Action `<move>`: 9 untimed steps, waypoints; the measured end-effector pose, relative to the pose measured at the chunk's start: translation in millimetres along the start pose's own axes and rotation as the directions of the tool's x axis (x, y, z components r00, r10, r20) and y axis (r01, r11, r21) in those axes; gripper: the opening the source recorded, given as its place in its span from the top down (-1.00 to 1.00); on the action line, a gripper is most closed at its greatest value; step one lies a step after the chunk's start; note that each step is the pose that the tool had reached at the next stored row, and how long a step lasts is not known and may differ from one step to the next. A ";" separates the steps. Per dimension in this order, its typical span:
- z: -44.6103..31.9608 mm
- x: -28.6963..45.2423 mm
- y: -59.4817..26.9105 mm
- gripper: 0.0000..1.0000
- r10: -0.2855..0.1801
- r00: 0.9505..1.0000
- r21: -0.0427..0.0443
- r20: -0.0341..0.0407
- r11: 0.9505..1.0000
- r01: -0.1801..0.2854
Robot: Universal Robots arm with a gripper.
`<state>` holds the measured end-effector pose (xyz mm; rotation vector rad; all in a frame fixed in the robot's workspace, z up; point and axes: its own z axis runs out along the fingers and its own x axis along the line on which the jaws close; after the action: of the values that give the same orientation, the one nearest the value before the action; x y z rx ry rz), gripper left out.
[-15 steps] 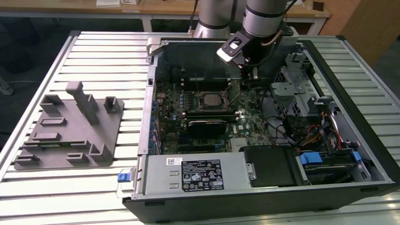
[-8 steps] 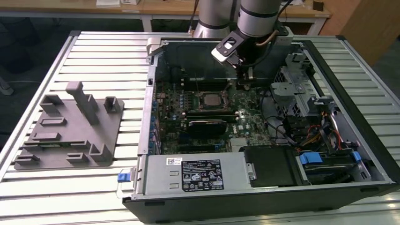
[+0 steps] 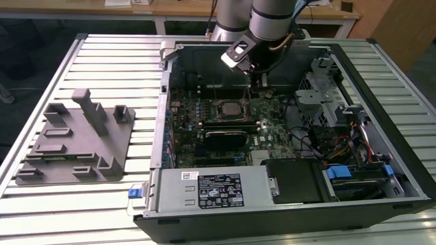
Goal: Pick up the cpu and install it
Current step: 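Close the cpu cover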
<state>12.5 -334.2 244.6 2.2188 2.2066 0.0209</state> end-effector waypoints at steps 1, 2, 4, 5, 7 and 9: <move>0.1 0.0 -1.4 0.79 0.000 1.000 0.000 0.000 1.000 0.000; 0.2 0.0 -2.4 0.79 0.000 1.000 0.000 0.000 1.000 0.000; 0.9 0.0 -3.5 0.79 0.000 1.000 0.000 0.000 1.000 0.000; 1.1 0.0 -3.9 0.79 0.000 1.000 0.000 0.000 1.000 0.000; 1.6 0.0 -4.1 0.79 0.000 1.000 0.000 0.000 1.000 0.000; 1.6 0.0 -4.1 0.79 0.000 1.000 0.000 0.000 1.000 0.000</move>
<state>8.4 -334.2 242.9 2.2188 2.2065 0.0207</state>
